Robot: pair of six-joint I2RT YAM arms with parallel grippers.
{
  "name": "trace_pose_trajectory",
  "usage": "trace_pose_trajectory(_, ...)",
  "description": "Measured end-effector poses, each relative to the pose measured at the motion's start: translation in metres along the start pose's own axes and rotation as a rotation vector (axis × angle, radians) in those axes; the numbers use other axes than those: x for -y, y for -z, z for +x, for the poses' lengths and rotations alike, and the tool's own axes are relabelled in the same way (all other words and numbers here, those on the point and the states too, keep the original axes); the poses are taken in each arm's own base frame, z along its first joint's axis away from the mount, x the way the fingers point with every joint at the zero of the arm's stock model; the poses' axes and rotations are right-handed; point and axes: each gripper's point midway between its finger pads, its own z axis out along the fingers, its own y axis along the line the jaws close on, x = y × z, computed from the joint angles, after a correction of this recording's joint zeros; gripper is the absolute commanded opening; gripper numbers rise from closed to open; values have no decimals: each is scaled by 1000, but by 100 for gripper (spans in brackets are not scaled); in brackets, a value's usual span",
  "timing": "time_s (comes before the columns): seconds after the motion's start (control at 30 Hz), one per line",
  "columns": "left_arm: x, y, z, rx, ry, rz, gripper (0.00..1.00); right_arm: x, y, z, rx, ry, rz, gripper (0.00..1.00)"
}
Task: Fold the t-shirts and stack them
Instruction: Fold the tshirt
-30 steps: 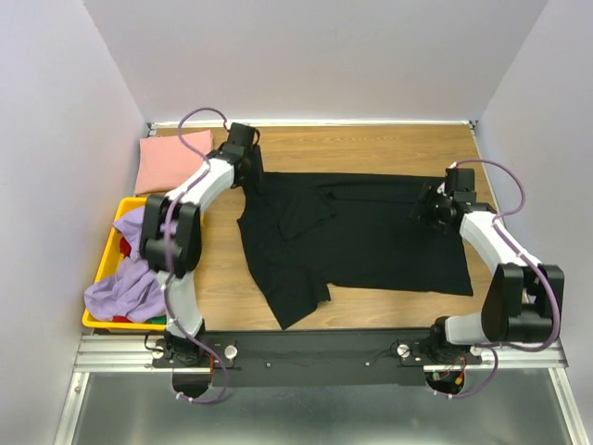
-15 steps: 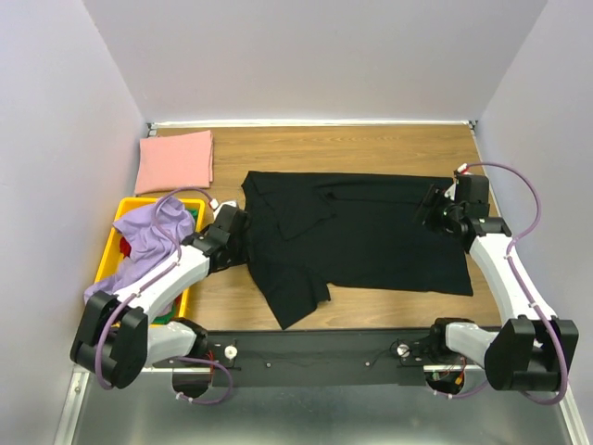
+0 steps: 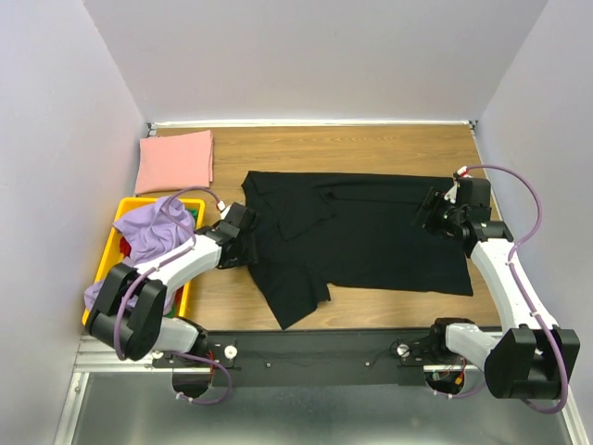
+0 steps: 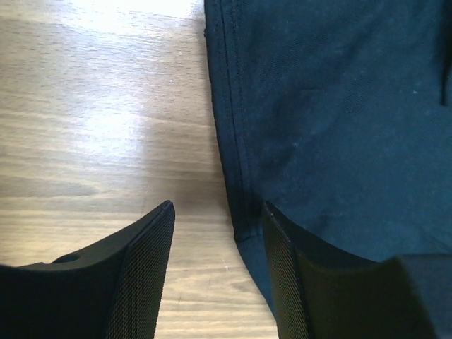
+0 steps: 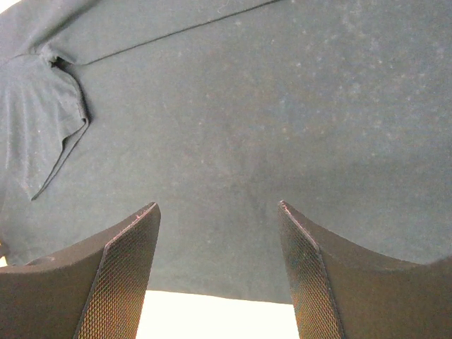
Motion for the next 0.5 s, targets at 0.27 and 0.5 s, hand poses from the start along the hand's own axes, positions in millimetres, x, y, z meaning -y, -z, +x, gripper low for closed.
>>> trace_pose_trajectory(0.27,11,-11,3,-25,-17,1,35,1,-2,6,-15,-2,-1,74)
trace_pose_trajectory(0.5,18,-14,0,-20,-9,11,0,4,-3,8,-16,-5,11,78)
